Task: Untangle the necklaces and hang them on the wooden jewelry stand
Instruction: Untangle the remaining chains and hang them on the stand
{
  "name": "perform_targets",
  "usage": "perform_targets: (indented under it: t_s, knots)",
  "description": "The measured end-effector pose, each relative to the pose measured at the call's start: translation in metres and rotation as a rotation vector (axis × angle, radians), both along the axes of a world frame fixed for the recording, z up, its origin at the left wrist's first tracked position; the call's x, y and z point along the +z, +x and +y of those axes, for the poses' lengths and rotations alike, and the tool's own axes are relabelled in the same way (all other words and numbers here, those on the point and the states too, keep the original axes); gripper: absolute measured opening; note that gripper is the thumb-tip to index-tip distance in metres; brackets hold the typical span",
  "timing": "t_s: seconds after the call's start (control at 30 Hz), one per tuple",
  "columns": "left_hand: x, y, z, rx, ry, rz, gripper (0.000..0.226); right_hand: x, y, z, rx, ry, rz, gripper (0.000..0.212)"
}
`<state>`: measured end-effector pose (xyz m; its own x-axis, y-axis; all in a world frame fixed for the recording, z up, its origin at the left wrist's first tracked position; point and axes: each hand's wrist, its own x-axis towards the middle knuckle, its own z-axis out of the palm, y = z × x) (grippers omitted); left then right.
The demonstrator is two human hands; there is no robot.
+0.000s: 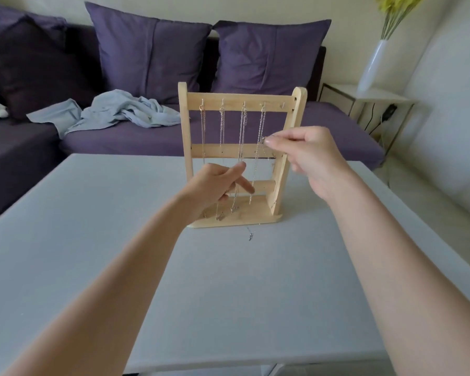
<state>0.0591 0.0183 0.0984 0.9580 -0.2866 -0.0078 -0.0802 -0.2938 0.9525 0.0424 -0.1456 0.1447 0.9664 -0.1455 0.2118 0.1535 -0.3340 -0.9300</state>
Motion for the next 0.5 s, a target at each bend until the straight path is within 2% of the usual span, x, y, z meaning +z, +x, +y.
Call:
perform_targets:
  t_s: [0.13,0.2,0.33,0.5]
  knots:
    - [0.018,0.009,-0.014,-0.031,0.022,-0.071,0.044,0.022,0.020,-0.006,-0.052,0.139,-0.068,0.008]
    - [0.025,0.015,-0.021,-0.036,0.022,-0.096,0.041,0.035,0.032,-0.012,-0.083,0.115,-0.130,0.015]
    - [0.031,0.027,-0.034,-0.023,0.038,-0.164,0.035,0.049,0.057,-0.017,-0.157,-0.119,-0.233,0.014]
    - [0.032,0.043,-0.045,0.019,0.028,-0.146,0.036,0.043,0.080,-0.020,-0.277,-0.481,-0.334,0.011]
